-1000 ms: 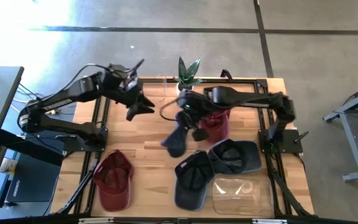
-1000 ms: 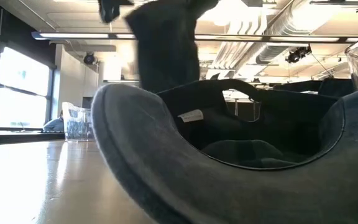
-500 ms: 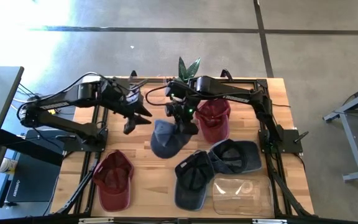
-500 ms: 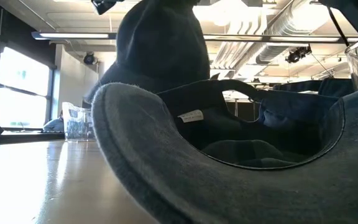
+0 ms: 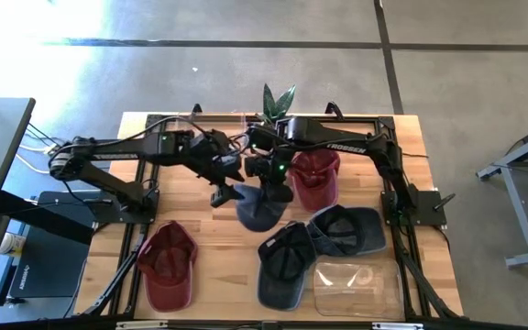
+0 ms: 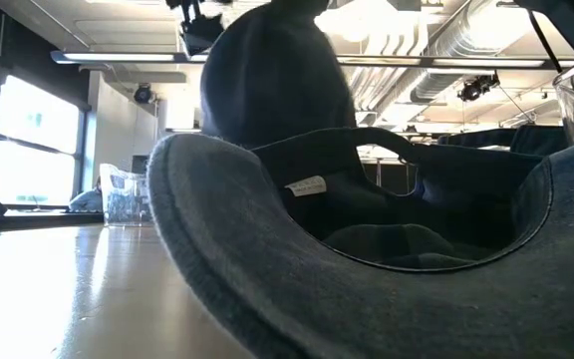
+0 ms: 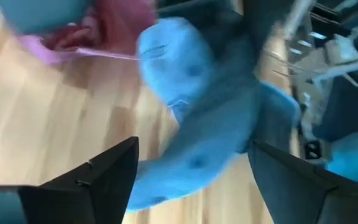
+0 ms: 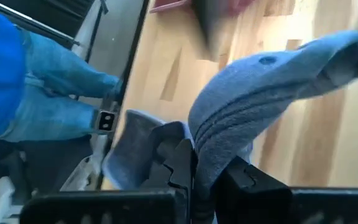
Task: Pick & Place hat
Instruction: Put the left blue cap into the top transparent bin
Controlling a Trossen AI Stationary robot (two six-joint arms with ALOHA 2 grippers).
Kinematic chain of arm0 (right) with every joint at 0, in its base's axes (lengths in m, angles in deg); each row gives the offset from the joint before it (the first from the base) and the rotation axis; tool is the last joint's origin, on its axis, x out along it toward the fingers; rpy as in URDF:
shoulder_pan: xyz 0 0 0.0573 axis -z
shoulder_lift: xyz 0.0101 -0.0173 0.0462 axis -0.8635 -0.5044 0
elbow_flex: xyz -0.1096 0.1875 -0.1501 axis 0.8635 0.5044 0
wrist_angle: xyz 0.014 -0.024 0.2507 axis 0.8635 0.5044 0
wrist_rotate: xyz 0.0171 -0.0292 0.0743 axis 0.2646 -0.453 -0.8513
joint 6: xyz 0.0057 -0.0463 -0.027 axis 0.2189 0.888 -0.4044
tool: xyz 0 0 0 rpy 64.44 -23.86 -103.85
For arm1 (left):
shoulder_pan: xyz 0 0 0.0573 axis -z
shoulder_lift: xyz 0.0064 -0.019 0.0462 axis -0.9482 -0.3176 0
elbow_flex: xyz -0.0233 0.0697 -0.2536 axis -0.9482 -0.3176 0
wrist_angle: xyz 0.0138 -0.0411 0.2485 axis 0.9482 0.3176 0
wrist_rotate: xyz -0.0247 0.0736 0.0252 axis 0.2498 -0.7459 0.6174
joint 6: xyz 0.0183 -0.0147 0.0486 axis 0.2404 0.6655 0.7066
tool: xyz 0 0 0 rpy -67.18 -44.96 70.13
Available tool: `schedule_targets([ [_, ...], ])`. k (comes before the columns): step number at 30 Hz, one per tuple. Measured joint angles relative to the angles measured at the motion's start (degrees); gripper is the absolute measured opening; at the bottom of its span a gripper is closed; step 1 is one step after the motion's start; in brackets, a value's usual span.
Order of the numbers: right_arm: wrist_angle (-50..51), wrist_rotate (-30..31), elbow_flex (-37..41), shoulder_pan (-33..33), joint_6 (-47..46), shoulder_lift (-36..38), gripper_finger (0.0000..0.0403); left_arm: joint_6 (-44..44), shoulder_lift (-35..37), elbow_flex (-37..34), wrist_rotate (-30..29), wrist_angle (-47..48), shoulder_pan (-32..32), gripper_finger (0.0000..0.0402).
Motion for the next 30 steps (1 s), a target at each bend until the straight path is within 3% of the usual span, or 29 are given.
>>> schedule_targets([
  [7, 1.1, 2.5, 0.0, 0.0, 0.9, 0.3, 0.0045, 0.2, -2.6, 0.1, 2.0, -5.4, 2.8, 0.0294],
  [13, 1.9, 1.9, 0.1, -0.3, 2.5, 0.2, 0.0025, 0.7, -3.1, 0.2, -8.3, -4.4, 5.4, 0.0262],
  [22, 1.3, 1.8, 0.0, -1.1, 3.3, 0.2, 0.0040, -0.4, -3.7, -0.1, -11.0, 4.4, 5.1, 0.0253],
  [30, 1.1, 4.4, 0.0, -2.5, 1.8, 0.2, 0.0024, -8.0, 4.7, -13.4, -9.8, -4.0, 7.7, 0.0253],
])
